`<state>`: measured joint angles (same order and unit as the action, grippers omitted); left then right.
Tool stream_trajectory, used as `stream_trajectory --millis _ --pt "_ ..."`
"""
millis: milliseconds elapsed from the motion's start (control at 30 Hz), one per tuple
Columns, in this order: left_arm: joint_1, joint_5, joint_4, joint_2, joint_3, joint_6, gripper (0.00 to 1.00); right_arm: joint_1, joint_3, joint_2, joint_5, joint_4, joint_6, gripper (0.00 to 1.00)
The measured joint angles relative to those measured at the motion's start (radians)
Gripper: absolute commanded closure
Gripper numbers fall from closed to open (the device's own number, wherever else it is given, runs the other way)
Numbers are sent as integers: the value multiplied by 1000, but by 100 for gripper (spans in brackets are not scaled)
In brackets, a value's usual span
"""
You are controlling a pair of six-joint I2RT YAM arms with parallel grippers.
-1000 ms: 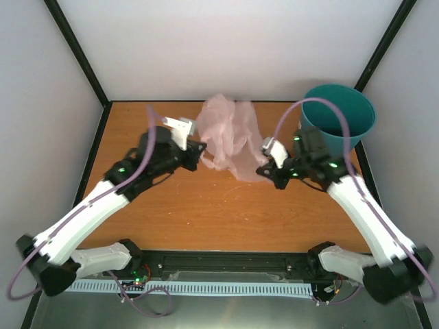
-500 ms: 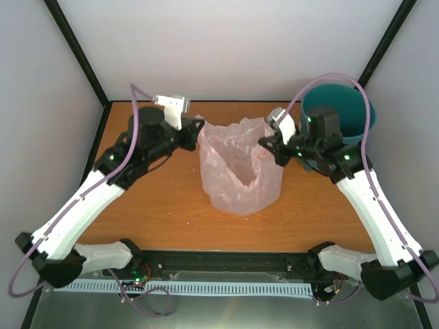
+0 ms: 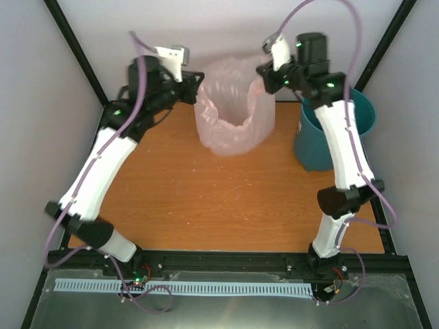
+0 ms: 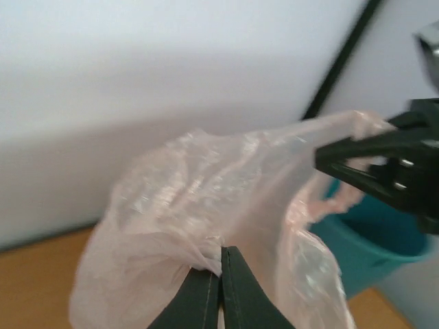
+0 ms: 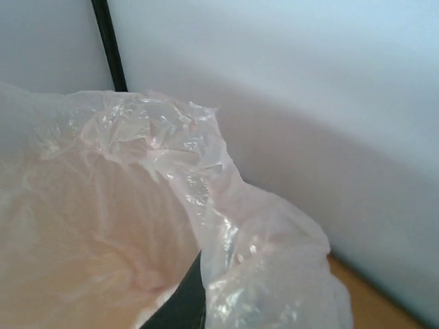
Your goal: Put the trash bags into the trash bin
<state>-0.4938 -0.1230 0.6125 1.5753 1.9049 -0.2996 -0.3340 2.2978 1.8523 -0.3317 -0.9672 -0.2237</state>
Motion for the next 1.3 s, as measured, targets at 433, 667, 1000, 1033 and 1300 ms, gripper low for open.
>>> stream_trajectory --millis 433,667,1000,1033,1300 --pt "-21 -121 -449 -563 -281 21 99 2 -499 -804 -61 622 -38 97" --pt "-36 13 -357 -267 -894 11 99 40 -1018 -259 10 560 -69 97" --pt "-172 -106 -271 -836 -957 28 99 14 -1197 -749 -269 275 -107 97" --pt "-172 -105 -276 -860 -949 26 99 13 -1182 -789 -289 282 -103 97" --pt "-172 -107 -207 -830 -943 -19 99 13 -1150 -789 -343 219 -58 97"
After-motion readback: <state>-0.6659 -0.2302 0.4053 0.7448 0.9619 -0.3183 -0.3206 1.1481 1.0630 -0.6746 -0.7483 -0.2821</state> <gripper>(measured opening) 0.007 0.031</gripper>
